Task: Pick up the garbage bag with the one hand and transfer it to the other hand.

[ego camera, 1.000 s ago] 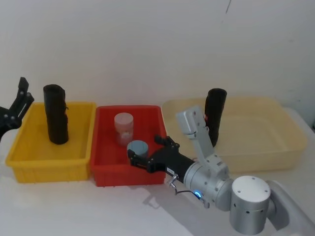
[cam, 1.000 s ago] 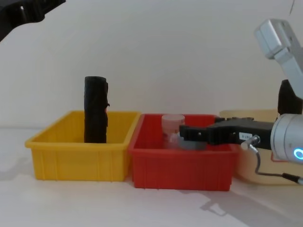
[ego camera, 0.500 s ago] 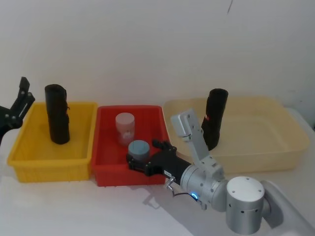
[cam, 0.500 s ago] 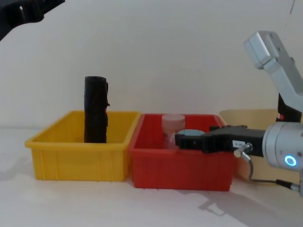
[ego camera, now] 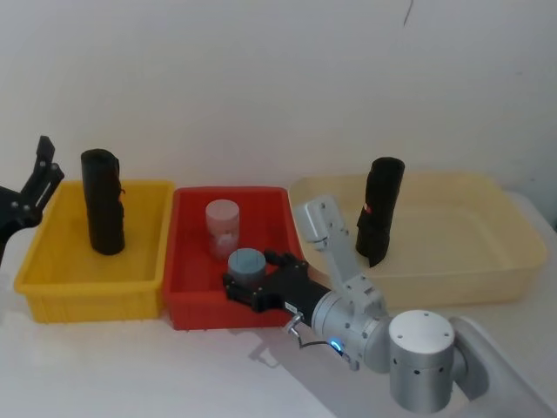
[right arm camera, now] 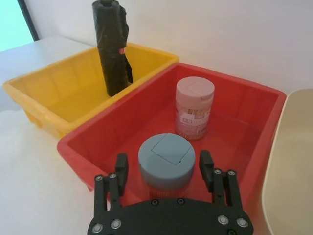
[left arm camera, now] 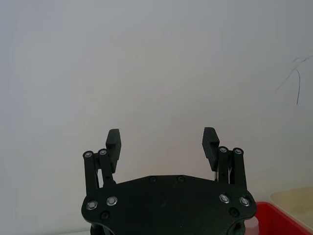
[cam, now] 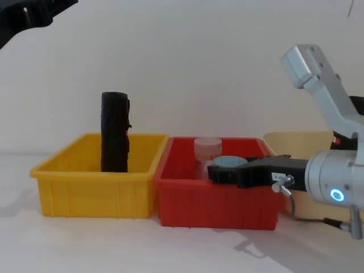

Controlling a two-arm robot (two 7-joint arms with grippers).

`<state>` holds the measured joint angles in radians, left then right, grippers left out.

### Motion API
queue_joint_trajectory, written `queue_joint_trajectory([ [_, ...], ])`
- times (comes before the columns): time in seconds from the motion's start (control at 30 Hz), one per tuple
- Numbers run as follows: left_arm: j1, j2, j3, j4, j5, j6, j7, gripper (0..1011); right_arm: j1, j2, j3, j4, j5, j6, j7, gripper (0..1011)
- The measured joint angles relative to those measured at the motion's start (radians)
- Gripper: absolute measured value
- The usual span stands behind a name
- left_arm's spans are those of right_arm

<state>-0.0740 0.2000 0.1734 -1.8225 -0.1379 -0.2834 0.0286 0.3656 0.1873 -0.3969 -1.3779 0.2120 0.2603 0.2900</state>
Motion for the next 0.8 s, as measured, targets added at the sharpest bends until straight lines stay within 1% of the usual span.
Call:
queue_joint_trajectory([
  [0.1, 0.0, 0.0, 0.0, 0.0, 0.0, 0.0, 0.0, 1001, 0.004, -0.007, 0.0, 0.007, -0.005, 0.004, -0.011, 855],
  [0.2, 0.0, 0.0, 0.0, 0.0, 0.0, 0.0, 0.0, 1001, 0.007, -0.014, 0.001, 0.012, -0.009, 0.007, -0.021, 745],
  [0.27, 0.0, 0.0, 0.0, 0.0, 0.0, 0.0, 0.0, 1000, 0.008, -0.017, 0.002, 0.015, -0.01, 0.008, -0.025, 711],
  [0.3, 0.0, 0.0, 0.0, 0.0, 0.0, 0.0, 0.0, 1001, 0.009, -0.02, 0.004, 0.018, -0.011, 0.009, -0.029, 663],
  [0.37, 0.0, 0.0, 0.0, 0.0, 0.0, 0.0, 0.0, 1000, 0.01, -0.025, 0.006, 0.022, -0.013, 0.009, -0.033, 647],
  [0.57, 0.0, 0.0, 0.0, 0.0, 0.0, 0.0, 0.0, 1000, 0.011, -0.035, 0.016, 0.027, -0.013, 0.009, -0.04, 647],
  [0.7, 0.0, 0.0, 0.0, 0.0, 0.0, 0.0, 0.0, 1001, 0.013, -0.044, 0.028, 0.027, -0.01, 0.007, -0.045, 648],
  [0.8, 0.0, 0.0, 0.0, 0.0, 0.0, 0.0, 0.0, 1000, 0.016, -0.052, 0.044, 0.018, 0.002, 0.005, -0.051, 647],
])
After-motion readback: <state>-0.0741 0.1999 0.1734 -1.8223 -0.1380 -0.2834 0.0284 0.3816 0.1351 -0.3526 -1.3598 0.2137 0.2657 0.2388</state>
